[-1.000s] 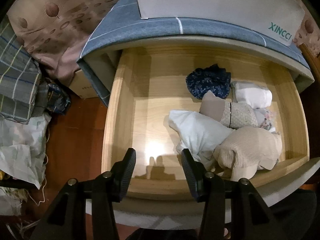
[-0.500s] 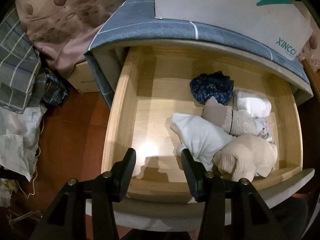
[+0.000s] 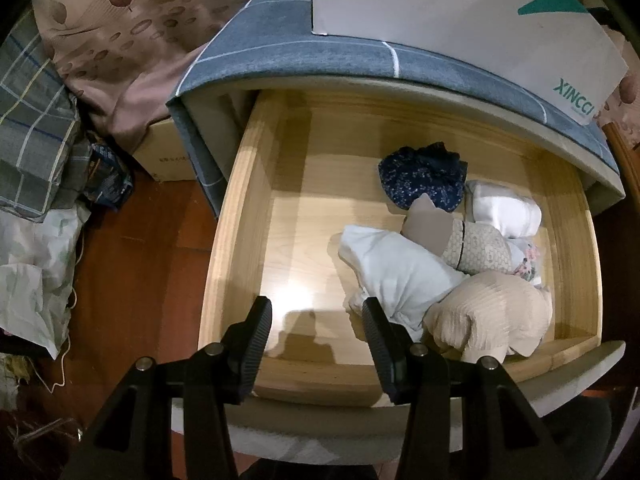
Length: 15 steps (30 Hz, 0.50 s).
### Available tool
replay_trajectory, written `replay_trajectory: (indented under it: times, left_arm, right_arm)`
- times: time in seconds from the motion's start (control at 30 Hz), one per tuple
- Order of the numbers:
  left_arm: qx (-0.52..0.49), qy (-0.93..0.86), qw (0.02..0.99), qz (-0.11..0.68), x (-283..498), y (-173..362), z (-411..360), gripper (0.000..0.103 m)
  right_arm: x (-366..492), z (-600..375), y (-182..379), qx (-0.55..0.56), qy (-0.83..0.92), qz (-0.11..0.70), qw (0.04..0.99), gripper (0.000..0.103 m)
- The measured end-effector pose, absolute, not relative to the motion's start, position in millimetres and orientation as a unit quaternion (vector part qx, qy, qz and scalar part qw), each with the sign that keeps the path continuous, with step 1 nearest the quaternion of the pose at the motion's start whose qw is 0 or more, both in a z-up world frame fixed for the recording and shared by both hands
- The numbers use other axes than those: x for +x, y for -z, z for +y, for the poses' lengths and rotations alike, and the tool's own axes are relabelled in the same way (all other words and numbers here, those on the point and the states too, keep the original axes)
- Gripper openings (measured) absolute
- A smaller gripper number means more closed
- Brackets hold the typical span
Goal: Take underwear out of drawer
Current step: 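Carry the grey striped garment with the right tool into the box and release, then move the right tool back over the open drawer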
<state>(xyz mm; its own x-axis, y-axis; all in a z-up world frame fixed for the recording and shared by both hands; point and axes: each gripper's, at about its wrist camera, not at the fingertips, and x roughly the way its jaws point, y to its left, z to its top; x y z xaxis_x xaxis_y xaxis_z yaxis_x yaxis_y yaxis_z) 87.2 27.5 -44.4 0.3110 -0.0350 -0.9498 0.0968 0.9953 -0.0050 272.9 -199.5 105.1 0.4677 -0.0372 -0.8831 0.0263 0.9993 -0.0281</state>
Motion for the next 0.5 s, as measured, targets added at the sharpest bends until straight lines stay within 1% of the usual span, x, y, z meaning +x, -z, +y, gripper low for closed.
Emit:
replay_trajectory:
  times: [0.17,0.27,0.33,0.43,0.5]
  left_arm:
    - [0.012,0.036,0.808,0.588,88.4,44.5,31.9,0.048]
    - [0.005,0.034,0.808,0.588,88.6,44.2,34.2,0.048]
    - [0.002,0.03,0.809,0.588,88.6,44.2,35.5,0.048]
    - [-0.005,0.026,0.809,0.587,88.8,43.7,37.9,0.048]
    - [-0.01,0.023,0.81,0.586,89.0,43.3,40.1,0.048]
  right_arm:
    - [234.7,-195.3,-121.2,-0.001,-0.036,0.52,0.854,0.048]
    - [204.6,-189.5,-122.1,-0.017,-0.062,0.526,0.848,0.053]
    - [185.9,-184.7,-115.8,-0.029,-0.077,0.537,0.84,0.056]
    - [160.4,-176.6,-96.4,-0.045,-0.097,0.559,0.822,0.056]
    - [148.5,-167.6,-74.0,-0.053,-0.108,0.583,0.804,0.056]
